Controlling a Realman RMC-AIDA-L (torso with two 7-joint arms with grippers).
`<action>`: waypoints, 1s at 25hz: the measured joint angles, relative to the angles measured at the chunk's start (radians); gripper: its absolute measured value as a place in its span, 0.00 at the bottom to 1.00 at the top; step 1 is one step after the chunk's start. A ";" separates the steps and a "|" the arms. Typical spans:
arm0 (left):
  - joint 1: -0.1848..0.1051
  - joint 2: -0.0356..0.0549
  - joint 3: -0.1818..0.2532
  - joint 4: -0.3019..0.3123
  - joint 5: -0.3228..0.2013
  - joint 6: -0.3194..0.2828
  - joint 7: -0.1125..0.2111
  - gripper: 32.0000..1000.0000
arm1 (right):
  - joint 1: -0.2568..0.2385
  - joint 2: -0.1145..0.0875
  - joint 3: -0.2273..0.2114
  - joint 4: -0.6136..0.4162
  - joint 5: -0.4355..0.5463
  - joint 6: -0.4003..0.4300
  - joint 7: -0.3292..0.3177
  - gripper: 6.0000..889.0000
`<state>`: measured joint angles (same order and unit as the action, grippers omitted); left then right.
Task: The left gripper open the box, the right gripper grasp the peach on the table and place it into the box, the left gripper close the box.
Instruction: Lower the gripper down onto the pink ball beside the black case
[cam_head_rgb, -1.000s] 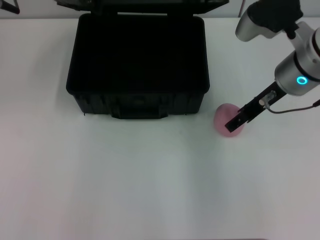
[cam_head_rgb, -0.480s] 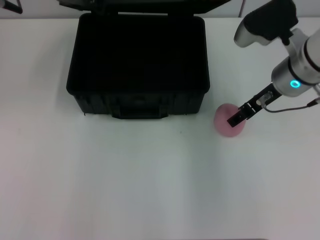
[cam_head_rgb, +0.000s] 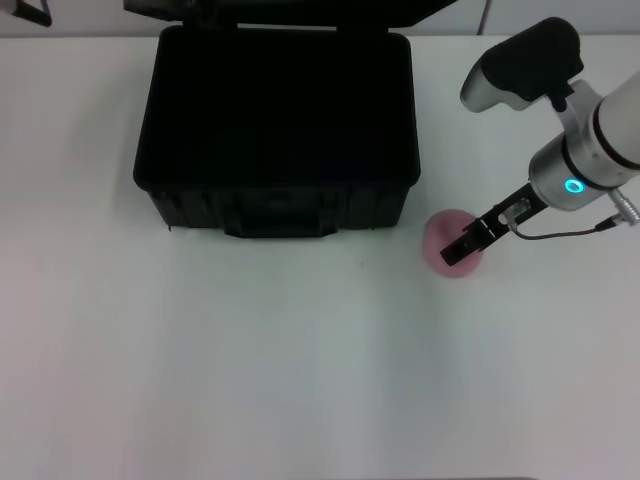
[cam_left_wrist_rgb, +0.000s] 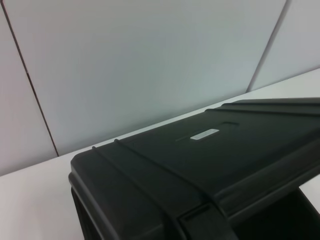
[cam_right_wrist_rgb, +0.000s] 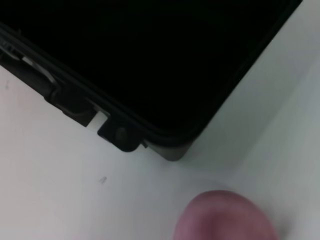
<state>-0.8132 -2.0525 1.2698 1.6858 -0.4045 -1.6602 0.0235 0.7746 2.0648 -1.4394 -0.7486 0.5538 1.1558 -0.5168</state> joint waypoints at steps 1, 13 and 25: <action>-0.001 0.0000 0.005 0.000 0.000 -0.001 -0.001 0.36 | 0.001 0.000 0.000 0.006 0.002 -0.003 -0.001 0.97; -0.011 0.0000 0.019 -0.005 0.003 -0.001 -0.005 0.36 | 0.006 0.001 0.004 0.046 0.019 -0.032 -0.014 0.97; -0.011 -0.0001 0.019 -0.005 0.004 -0.001 -0.004 0.36 | 0.006 0.001 0.001 0.053 0.062 -0.034 -0.029 0.93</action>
<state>-0.8243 -2.0525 1.2886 1.6806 -0.4002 -1.6613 0.0200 0.7808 2.0655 -1.4384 -0.6955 0.6154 1.1217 -0.5457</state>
